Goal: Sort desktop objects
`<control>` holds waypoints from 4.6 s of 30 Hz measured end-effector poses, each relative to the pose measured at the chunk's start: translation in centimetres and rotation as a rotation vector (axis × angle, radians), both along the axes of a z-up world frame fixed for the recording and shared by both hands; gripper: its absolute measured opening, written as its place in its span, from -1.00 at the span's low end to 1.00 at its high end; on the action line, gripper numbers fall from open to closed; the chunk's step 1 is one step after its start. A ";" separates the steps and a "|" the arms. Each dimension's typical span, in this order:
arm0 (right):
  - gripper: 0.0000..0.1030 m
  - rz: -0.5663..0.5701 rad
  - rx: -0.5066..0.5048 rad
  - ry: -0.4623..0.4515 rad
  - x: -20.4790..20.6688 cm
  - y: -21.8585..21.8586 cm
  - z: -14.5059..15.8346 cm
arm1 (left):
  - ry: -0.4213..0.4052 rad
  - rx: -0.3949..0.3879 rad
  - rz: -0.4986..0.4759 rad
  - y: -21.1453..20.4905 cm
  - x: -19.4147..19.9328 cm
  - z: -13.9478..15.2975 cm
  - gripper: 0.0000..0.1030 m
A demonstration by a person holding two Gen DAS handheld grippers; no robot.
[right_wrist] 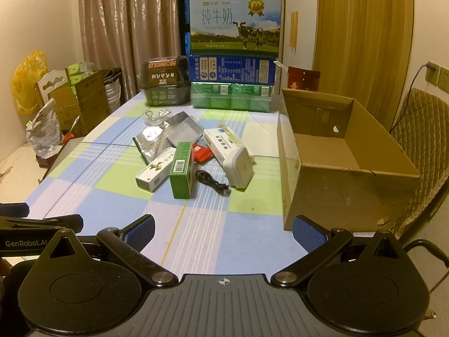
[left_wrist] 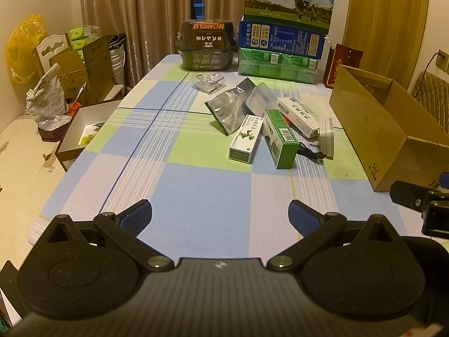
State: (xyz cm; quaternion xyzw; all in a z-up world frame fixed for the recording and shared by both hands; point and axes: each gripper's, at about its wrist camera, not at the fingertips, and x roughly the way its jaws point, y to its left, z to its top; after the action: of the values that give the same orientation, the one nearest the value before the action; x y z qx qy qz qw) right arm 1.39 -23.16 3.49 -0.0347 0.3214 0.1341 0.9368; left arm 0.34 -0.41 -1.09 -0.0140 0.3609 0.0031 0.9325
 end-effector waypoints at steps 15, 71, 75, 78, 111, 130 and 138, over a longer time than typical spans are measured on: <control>0.97 0.004 -0.003 -0.001 0.0 0.0 0.1 | 0.002 -0.011 0.004 0.0 0.1 0.2 0.98; 0.09 0.178 -0.007 0.167 18.6 9.2 -7.3 | 0.066 0.125 -0.274 3.0 18.9 -5.4 0.80; -0.14 0.159 -0.033 0.185 20.1 9.8 -8.2 | 0.076 0.097 -0.301 2.7 19.4 -5.8 0.71; -0.47 0.160 -0.020 0.216 20.9 9.6 -8.5 | 0.093 0.081 -0.319 2.3 19.7 -6.3 0.67; -0.46 0.167 -0.008 0.224 12.1 4.4 -7.7 | 0.200 0.073 -0.395 -1.1 15.5 -7.4 -0.36; -0.20 0.185 -0.062 0.277 15.3 5.8 -9.9 | 0.155 0.095 -0.432 -1.9 16.1 -8.5 -0.03; -0.45 0.205 -0.084 0.286 15.6 6.5 -10.4 | 0.191 0.103 -0.424 -2.1 17.0 -9.3 -0.15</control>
State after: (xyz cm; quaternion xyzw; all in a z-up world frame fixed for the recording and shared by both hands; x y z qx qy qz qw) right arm 17.03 -16.61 -6.89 -0.0871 0.4514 0.2189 0.8607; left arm 17.37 -2.54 -10.37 0.1099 0.4419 -0.1733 0.8733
